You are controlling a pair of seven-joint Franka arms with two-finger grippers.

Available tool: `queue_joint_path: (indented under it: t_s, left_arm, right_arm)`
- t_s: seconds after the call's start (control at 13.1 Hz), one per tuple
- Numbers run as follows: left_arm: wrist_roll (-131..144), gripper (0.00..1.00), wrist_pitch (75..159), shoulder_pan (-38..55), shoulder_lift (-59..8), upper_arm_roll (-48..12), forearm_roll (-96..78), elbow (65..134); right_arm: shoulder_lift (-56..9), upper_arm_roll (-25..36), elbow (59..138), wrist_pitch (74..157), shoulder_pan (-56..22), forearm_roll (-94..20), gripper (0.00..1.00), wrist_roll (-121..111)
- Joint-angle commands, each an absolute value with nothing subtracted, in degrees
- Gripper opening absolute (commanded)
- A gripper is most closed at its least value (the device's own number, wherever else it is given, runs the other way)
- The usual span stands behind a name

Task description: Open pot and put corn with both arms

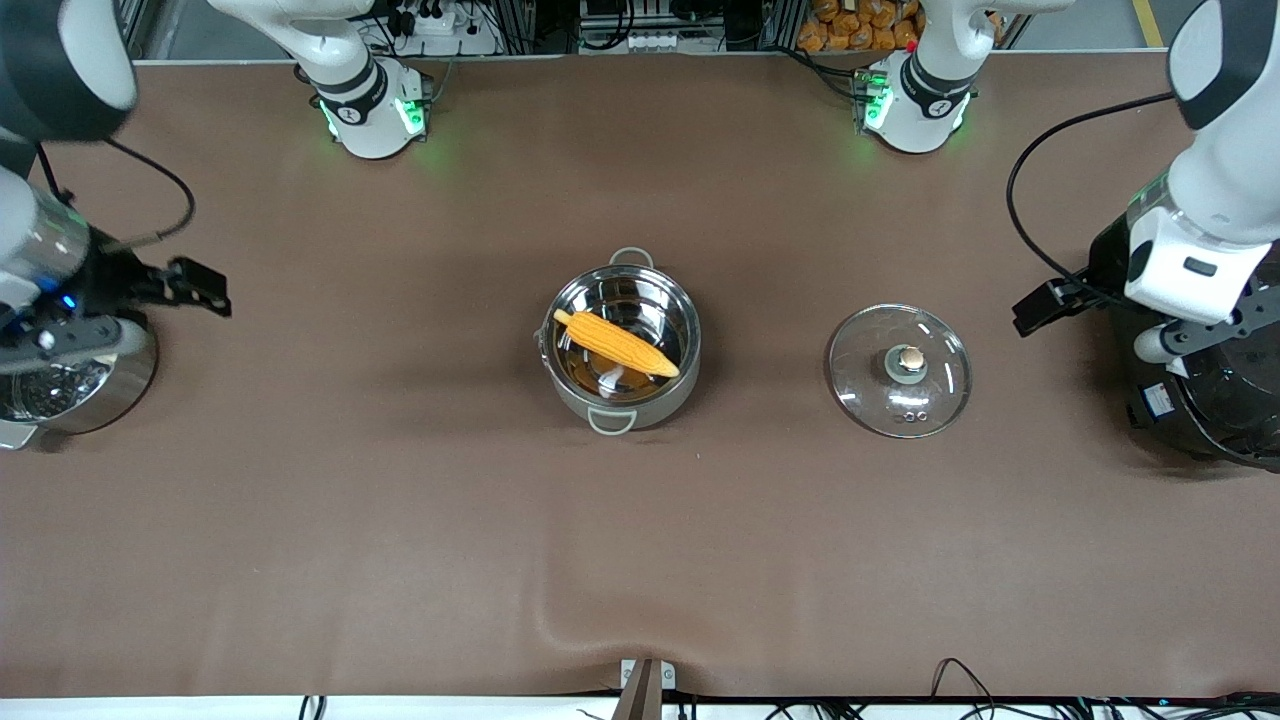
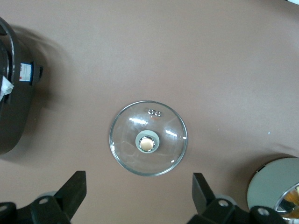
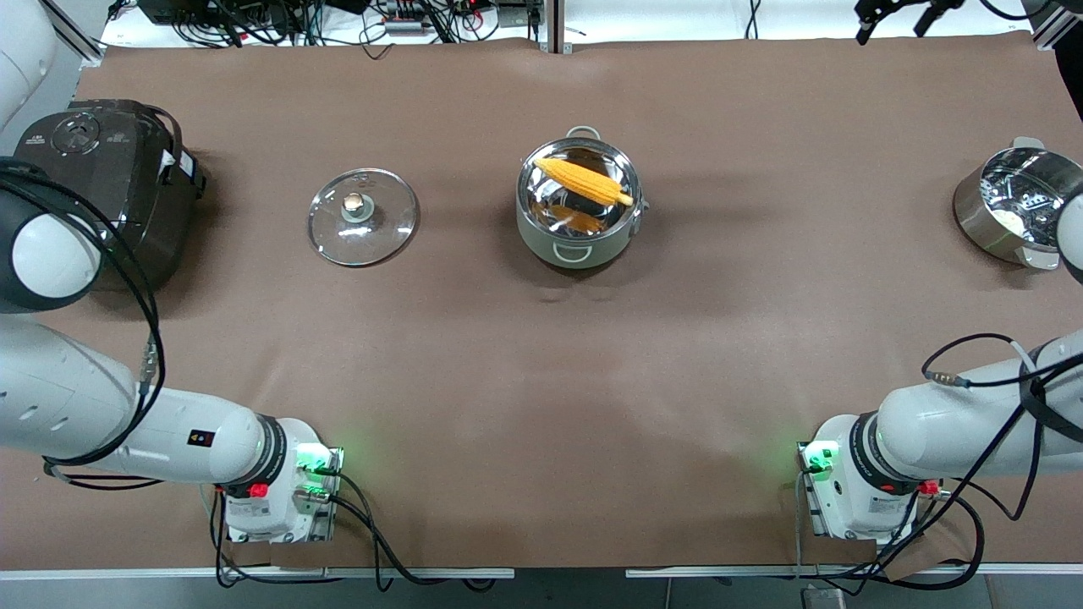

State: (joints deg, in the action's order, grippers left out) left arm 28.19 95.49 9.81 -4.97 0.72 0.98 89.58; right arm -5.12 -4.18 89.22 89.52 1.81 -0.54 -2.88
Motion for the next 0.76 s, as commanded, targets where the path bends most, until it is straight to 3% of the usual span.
queue_joint_path:
  t_s: [0.0, 0.69]
  left_arm:
    - [27.33, 1.0, 91.16, 9.4, -4.83, 0.62, 2.2, 86.84]
    - [14.42, 1.0, 90.7, 8.53, -1.32, 0.0, 1.41, 86.92]
  right_arm:
    - [-2.12, -4.75, 91.67, 87.9, 3.6, -2.29, 1.0, 2.19]
    - [2.72, -1.15, 91.76, 85.78, 0.09, -1.67, 1.0, 1.49]
